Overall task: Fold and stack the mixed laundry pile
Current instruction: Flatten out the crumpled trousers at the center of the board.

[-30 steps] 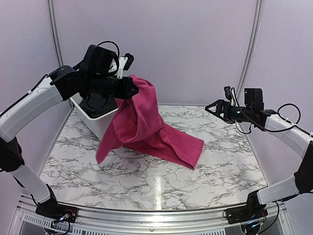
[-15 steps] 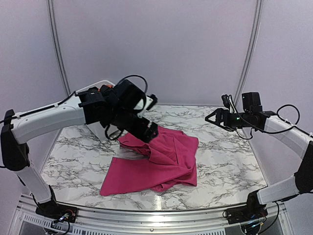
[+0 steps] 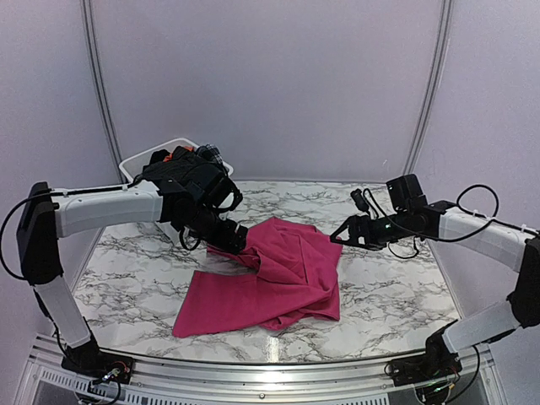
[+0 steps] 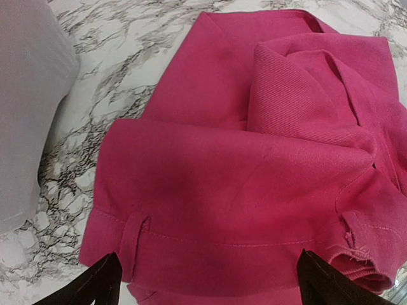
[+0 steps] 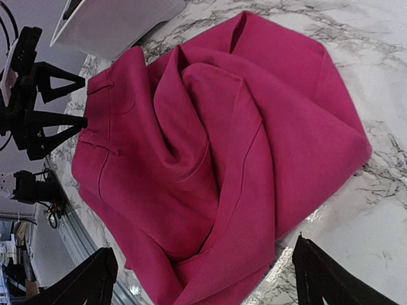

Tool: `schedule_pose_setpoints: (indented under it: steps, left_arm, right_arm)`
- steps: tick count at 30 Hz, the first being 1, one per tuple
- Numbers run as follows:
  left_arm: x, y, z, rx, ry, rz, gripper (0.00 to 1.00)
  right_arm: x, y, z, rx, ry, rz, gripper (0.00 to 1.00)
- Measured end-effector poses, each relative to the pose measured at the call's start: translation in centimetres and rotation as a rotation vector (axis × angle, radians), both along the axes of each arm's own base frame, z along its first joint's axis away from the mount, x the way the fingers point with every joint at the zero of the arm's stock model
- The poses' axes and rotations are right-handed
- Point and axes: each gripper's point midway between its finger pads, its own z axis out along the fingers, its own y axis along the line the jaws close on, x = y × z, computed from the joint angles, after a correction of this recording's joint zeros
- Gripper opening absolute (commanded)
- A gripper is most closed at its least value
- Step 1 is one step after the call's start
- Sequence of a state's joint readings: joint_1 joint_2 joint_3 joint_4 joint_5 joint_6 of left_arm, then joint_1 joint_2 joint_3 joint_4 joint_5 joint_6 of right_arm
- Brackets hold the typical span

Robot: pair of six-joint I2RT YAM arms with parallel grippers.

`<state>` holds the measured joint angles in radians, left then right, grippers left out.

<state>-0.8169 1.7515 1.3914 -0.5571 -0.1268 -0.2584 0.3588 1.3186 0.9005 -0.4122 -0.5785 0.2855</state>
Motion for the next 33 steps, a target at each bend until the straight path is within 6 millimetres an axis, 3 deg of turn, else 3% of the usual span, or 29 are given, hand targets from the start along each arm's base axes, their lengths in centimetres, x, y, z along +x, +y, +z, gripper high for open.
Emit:
schedule_pose_setpoints:
  steps: [4, 7, 13, 18, 20, 21, 23, 24, 29, 31, 33]
  left_arm:
    - [-0.9, -2.0, -0.6, 0.001, -0.007, -0.118, 0.99]
    - [-2.6, -4.3, -0.1, -0.004, -0.045, -0.243, 0.99]
    - [-5.6, -7.8, 1.0, 0.004, -0.128, -0.464, 0.98]
    - [-6.2, -8.9, 0.1, 0.05, -0.155, -0.548, 0.79]
    - [-5.9, -9.2, -1.0, 0.072, -0.15, -0.565, 0.64]
    - [-5.9, -9.3, -1.4, 0.079, -0.146, -0.57, 0.53]
    - [-5.8, -9.2, -2.1, 0.095, -0.137, -0.575, 0.11]
    - [-5.6, -9.0, -2.3, 0.102, -0.137, -0.568, 0.0]
    - [-2.7, -6.8, -1.5, 0.053, -0.112, -0.433, 0.0]
    - [-0.8, -4.5, 0.6, 0.003, -0.134, -0.333, 0.0]
    - [0.4, -1.8, 4.1, -0.059, -0.189, -0.229, 0.0]
  right_arm:
    - [-1.7, 1.2, -1.2, -0.001, 0.034, 0.042, 0.92]
    - [-2.9, 0.9, -2.1, -0.002, 0.066, 0.039, 0.92]
    - [-4.0, 0.3, -0.7, 0.024, 0.036, 0.019, 0.92]
    - [-4.1, 0.2, 0.6, 0.042, 0.007, 0.003, 0.92]
    - [-4.1, 0.1, 0.7, 0.043, 0.003, -0.001, 0.92]
    - [-4.1, 0.1, 0.8, 0.043, 0.002, -0.002, 0.92]
    - [-4.2, 0.0, 0.7, 0.039, 0.003, -0.004, 0.92]
    - [-4.2, 0.0, 0.7, 0.039, 0.002, -0.005, 0.92]
    - [-4.1, 0.0, 0.7, 0.037, 0.002, -0.011, 0.88]
    - [-4.0, 0.0, 0.7, 0.037, 0.003, -0.011, 0.85]
    - [-4.0, 0.2, 0.7, 0.03, 0.001, -0.007, 0.83]
